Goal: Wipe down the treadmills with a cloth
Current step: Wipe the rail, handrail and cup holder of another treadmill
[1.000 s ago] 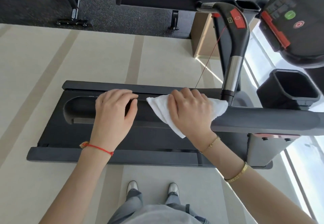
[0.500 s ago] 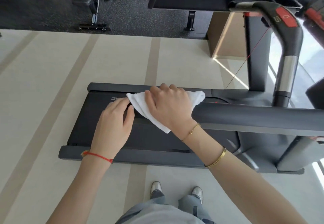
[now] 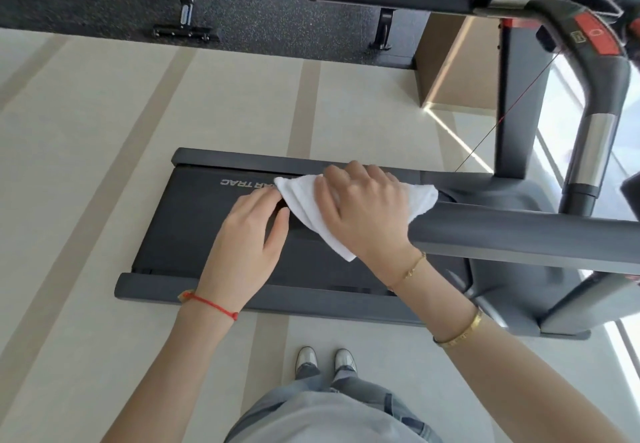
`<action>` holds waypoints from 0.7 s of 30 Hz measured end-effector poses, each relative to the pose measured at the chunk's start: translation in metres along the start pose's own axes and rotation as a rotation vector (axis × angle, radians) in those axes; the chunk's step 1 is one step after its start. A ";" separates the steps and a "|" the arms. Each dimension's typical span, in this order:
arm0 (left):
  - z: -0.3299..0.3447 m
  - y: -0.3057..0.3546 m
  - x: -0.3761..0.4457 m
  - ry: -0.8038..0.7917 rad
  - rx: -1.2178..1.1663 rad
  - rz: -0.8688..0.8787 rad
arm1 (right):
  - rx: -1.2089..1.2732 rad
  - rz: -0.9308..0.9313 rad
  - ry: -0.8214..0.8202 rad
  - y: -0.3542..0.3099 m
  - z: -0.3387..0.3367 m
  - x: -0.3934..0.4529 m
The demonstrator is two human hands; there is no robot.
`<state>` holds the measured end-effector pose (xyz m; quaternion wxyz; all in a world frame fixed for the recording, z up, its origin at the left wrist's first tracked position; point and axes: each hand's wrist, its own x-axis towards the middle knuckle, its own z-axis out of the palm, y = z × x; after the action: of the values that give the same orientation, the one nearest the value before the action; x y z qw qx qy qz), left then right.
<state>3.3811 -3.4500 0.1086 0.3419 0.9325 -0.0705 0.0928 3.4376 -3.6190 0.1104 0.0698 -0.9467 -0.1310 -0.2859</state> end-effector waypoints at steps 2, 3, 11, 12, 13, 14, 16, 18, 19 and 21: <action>0.000 -0.002 0.001 0.011 -0.011 0.000 | -0.019 -0.066 0.070 0.008 -0.003 -0.007; 0.000 -0.003 0.002 0.014 -0.018 -0.004 | -0.039 -0.108 0.098 0.015 -0.006 -0.012; 0.001 0.000 0.007 0.017 -0.042 0.031 | -0.064 0.140 -0.090 0.061 -0.015 -0.007; 0.002 0.001 0.008 0.009 -0.040 0.031 | -0.049 0.113 -0.067 0.052 -0.011 -0.005; 0.003 0.002 0.009 0.001 -0.036 0.034 | -0.038 0.077 -0.029 0.042 -0.007 -0.005; 0.004 0.003 0.011 -0.005 -0.031 0.040 | -0.032 0.054 0.011 0.035 -0.005 -0.007; 0.007 0.007 0.013 -0.001 -0.020 0.054 | -0.023 0.025 0.089 0.031 -0.003 -0.011; 0.010 0.013 0.014 0.004 -0.009 0.072 | -0.035 -0.040 0.165 0.037 -0.005 -0.017; 0.012 0.017 0.014 0.003 0.005 0.083 | -0.056 -0.076 0.191 0.042 -0.006 -0.021; 0.018 0.028 0.016 0.001 0.050 0.109 | -0.102 -0.106 0.220 0.058 -0.011 -0.028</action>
<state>3.3931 -3.4836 0.1162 0.3132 0.9354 -0.1186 0.1135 3.4258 -3.6824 0.1000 0.0202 -0.9037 -0.1576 -0.3975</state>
